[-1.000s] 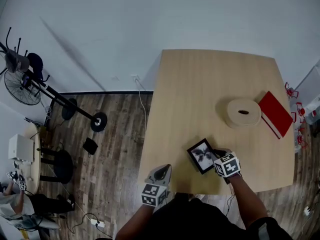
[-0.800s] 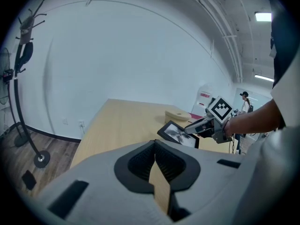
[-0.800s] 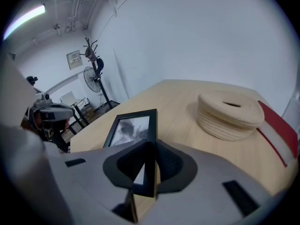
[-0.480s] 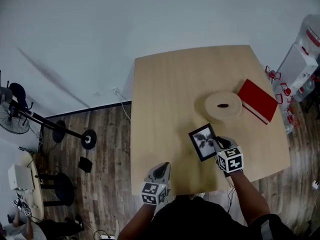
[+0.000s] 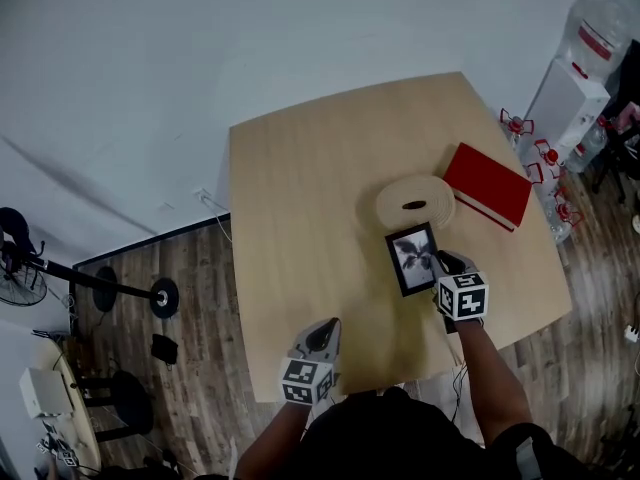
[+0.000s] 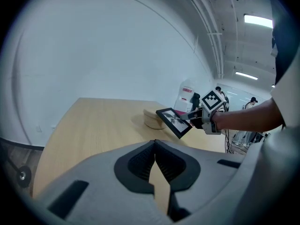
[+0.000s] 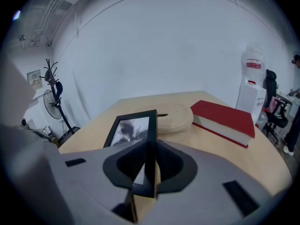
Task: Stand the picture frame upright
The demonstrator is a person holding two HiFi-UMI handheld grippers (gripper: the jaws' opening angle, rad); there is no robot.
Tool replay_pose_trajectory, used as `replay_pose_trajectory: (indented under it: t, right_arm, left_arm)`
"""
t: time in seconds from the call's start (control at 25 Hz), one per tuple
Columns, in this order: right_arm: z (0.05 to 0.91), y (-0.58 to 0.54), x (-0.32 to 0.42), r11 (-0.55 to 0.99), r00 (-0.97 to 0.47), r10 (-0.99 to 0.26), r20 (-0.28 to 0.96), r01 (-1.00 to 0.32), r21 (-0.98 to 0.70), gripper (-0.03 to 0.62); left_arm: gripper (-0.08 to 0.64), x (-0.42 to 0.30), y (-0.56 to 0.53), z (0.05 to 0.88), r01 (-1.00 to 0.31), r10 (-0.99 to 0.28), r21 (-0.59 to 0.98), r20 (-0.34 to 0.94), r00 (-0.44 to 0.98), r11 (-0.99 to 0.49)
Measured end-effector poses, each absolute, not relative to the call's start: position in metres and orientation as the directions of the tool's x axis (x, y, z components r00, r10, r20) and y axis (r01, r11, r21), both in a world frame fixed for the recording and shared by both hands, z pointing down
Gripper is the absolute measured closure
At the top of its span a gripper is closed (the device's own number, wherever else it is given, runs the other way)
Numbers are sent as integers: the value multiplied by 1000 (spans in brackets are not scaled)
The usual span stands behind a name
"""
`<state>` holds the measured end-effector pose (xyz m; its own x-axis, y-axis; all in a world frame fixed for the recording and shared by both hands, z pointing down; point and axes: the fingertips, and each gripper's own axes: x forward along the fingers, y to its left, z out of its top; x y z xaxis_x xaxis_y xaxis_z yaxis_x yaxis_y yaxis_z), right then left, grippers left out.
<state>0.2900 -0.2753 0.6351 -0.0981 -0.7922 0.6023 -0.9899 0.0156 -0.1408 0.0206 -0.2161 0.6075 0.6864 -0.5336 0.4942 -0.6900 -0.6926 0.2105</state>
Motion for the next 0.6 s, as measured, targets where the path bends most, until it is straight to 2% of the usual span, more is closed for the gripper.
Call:
replay_pose_trajectory:
  t: [0.6]
  right_arm:
    - [676, -283, 315, -20, -76, -759, 647, -990, -140, 529]
  left_arm:
    - [555, 30, -230, 617, -691, -520, 203, 523, 676, -694]
